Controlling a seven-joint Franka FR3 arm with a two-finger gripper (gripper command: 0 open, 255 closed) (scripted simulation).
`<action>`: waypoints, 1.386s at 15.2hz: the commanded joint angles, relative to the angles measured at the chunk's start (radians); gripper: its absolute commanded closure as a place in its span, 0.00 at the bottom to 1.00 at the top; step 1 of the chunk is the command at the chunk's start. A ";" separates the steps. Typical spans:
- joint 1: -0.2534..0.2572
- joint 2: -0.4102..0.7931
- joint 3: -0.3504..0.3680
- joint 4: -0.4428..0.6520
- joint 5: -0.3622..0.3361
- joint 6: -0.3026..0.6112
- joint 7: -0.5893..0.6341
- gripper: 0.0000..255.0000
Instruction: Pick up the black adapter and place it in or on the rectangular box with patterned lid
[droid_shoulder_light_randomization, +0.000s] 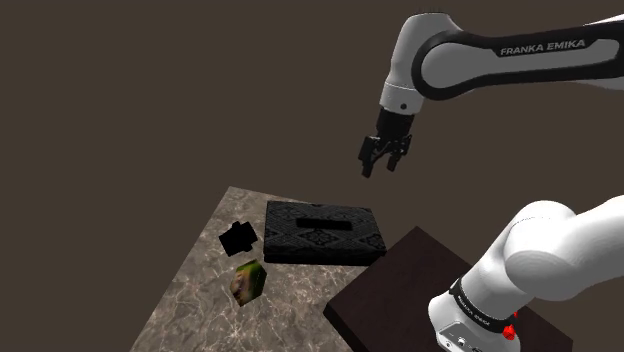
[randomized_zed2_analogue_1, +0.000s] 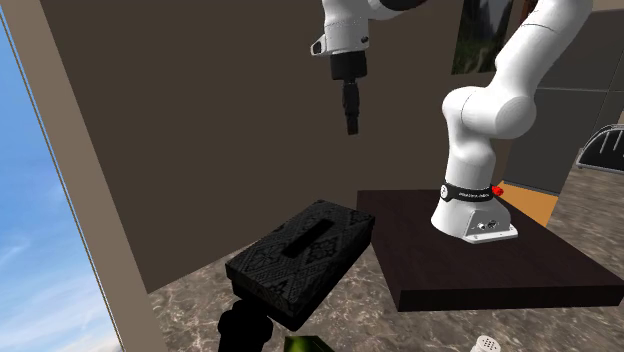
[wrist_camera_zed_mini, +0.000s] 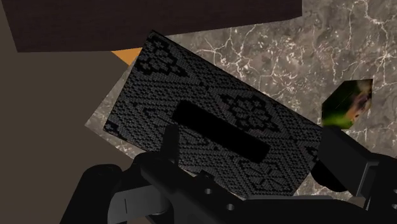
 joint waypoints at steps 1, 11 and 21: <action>0.012 0.057 0.026 -0.002 0.016 0.076 0.026 0.00; 0.051 0.393 0.142 0.088 0.019 0.393 0.159 0.00; 0.103 0.770 0.191 0.315 -0.130 0.598 0.351 0.00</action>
